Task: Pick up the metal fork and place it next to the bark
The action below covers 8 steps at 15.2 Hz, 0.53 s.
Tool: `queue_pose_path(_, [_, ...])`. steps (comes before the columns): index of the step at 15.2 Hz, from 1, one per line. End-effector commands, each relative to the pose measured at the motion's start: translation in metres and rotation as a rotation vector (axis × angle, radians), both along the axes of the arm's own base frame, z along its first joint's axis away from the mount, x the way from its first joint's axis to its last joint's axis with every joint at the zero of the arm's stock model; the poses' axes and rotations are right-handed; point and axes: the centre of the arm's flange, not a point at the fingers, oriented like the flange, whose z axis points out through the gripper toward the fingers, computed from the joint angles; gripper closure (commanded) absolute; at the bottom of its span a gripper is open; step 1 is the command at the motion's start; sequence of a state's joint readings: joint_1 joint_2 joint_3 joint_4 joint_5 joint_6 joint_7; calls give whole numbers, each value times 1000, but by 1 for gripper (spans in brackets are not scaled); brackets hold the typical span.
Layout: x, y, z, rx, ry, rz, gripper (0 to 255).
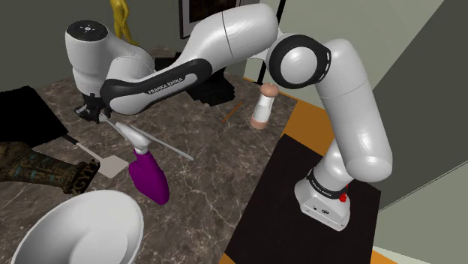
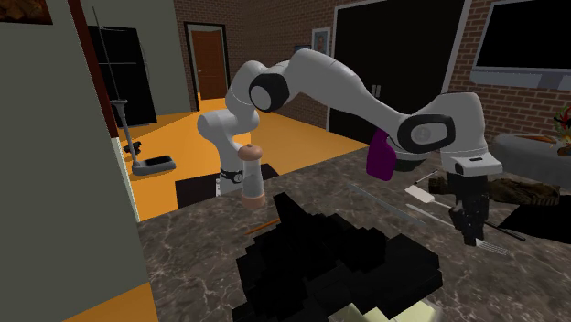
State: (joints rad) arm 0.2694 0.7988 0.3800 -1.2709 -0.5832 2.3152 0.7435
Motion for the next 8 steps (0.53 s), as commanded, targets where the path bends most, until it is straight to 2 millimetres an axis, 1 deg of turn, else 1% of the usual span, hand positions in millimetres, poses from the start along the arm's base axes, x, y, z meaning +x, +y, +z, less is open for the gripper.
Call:
queue_pose_path(1, [0, 0, 0, 0, 0, 0, 0])
queue_pose_path(6, [0, 0, 0, 0, 0, 0, 0])
queue_pose_path(8, [-10, -1, 25, 0, 0, 0, 0])
